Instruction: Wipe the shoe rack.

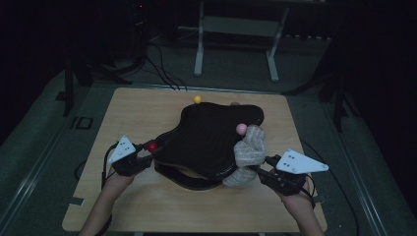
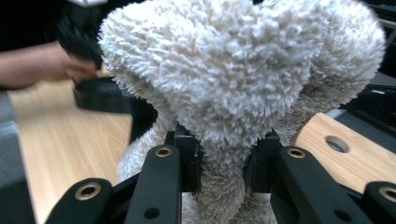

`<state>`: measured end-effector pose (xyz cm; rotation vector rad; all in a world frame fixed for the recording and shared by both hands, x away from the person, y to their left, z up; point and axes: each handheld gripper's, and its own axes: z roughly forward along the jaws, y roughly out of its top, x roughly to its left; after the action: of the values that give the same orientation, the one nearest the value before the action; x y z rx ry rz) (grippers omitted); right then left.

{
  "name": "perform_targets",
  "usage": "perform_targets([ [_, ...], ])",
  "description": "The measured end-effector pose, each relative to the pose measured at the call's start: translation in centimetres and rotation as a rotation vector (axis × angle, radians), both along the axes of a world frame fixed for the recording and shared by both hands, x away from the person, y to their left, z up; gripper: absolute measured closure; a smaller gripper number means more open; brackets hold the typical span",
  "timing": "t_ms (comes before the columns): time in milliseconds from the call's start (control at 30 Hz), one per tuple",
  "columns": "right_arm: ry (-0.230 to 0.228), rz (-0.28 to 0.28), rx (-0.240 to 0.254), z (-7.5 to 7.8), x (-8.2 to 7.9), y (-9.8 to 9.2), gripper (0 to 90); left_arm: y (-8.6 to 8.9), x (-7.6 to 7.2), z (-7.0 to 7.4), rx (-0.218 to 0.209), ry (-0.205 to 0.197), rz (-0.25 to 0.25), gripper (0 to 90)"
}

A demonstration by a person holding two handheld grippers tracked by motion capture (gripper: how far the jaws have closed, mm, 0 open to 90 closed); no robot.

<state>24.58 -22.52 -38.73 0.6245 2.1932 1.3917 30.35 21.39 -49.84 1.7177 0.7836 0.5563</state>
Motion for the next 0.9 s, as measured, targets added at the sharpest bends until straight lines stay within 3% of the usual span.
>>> perform_targets([
  [133,0.024,-0.017,-0.009,-0.4,0.2,-0.1,71.4,0.0,0.0,0.0,0.004,-0.002,0.003,58.4],
  [300,0.001,0.038,0.029,0.9,-0.8,-0.1,71.3,0.0,0.0,0.0,0.002,-0.002,0.001,58.4],
  [367,0.004,0.036,0.002,0.5,-0.7,0.2,71.4,0.0,0.0,0.0,0.002,-0.001,0.003,58.5],
  [500,0.031,0.019,0.012,0.0,-0.6,0.0,71.4,-0.1,-0.1,0.0,0.004,-0.002,0.005,58.5],
  [667,0.019,0.092,0.079,1.3,-1.9,0.2,71.2,0.0,0.0,0.0,0.002,-0.001,0.004,58.5],
  [800,0.033,0.117,0.089,1.1,-2.0,0.5,71.3,0.0,0.0,0.0,0.004,-0.001,0.004,58.5],
  [900,0.009,0.094,0.051,0.5,-1.9,0.6,71.6,0.0,-0.1,0.0,0.006,-0.001,0.005,58.5],
])
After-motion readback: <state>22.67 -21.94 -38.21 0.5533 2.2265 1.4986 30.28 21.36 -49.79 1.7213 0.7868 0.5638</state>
